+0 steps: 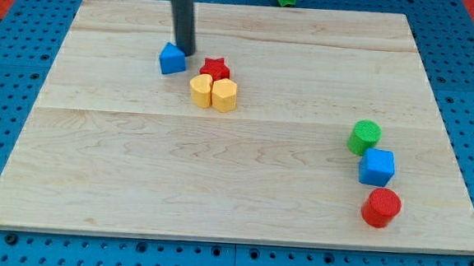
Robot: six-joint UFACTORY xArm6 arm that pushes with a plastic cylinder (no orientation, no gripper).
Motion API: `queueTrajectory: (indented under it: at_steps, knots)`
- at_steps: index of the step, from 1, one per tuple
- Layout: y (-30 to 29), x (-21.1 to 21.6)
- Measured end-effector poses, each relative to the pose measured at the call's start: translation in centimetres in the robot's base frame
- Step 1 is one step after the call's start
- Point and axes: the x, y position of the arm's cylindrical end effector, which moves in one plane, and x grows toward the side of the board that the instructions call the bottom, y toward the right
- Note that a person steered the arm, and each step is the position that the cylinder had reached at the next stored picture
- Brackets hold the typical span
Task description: Slide the blue triangle to the red star
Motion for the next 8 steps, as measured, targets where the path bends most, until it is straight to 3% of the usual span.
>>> queueTrajectory:
  at_steps: [1,3,6,8]
  knots:
    - [-0.6,-1.6]
    - [-3.7,-0.2]
    - [-3.2,3.1]
    - [-1.5,1.5]
